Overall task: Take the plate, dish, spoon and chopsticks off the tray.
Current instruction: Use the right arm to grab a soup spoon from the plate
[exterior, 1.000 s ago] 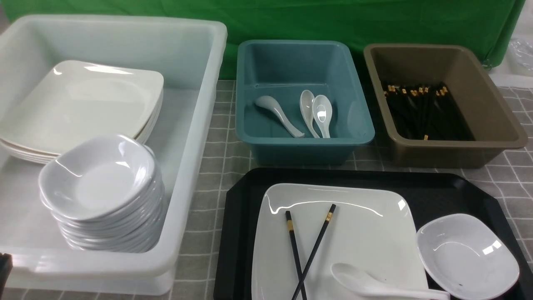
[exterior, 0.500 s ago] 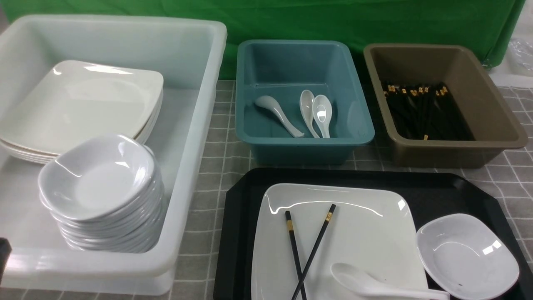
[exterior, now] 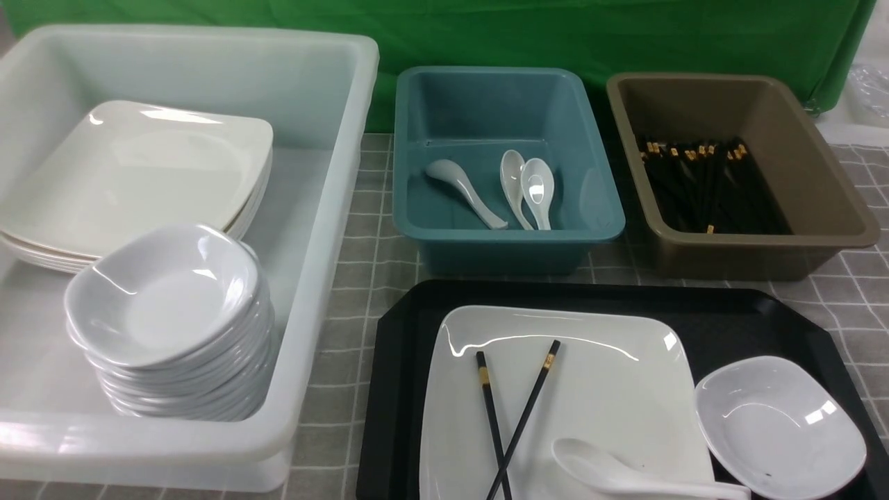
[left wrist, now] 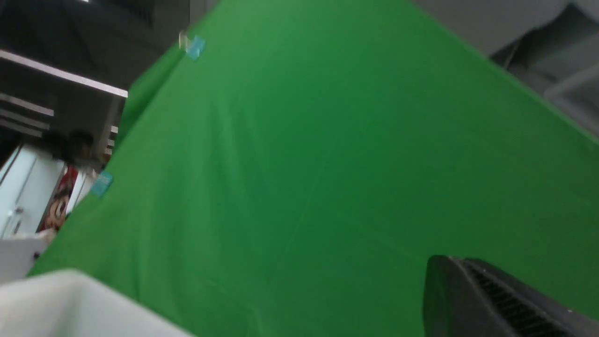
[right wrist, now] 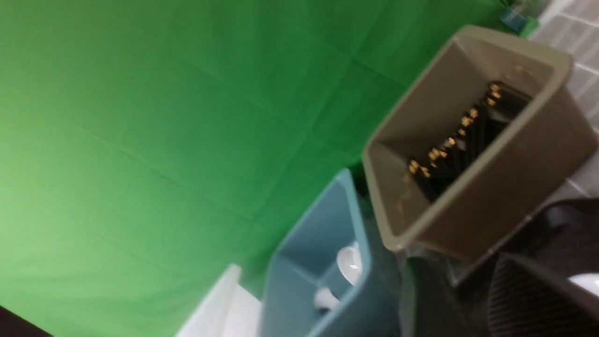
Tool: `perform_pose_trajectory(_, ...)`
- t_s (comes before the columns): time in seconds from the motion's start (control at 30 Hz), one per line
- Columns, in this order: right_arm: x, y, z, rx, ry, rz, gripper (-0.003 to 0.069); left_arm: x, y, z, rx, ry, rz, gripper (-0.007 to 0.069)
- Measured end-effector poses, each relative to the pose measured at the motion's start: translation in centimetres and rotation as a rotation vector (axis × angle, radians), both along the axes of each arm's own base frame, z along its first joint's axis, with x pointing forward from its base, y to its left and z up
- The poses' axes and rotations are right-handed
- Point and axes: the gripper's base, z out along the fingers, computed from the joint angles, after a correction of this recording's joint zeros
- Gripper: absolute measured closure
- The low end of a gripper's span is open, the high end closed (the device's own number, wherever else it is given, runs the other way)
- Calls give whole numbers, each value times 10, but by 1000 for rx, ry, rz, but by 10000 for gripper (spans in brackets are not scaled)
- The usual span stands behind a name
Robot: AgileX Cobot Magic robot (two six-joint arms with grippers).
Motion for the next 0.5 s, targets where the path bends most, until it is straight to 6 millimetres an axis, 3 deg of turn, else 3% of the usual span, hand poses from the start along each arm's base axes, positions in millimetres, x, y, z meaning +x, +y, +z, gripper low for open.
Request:
perform_pose_trajectory(0.33, 0, -1, 5, 8, -38, -10, 432, -4, 2, 5, 24, -69, 48, 613)
perform_pose_trajectory(0.43, -5, 2, 27, -102, -52, 20, 527, -10, 4, 19, 14, -147, 65, 613)
perform_pose_trajectory(0.5, -10, 5, 65, -296, -62, 60, 610, -17, 2, 48, 18, -152, 28, 613)
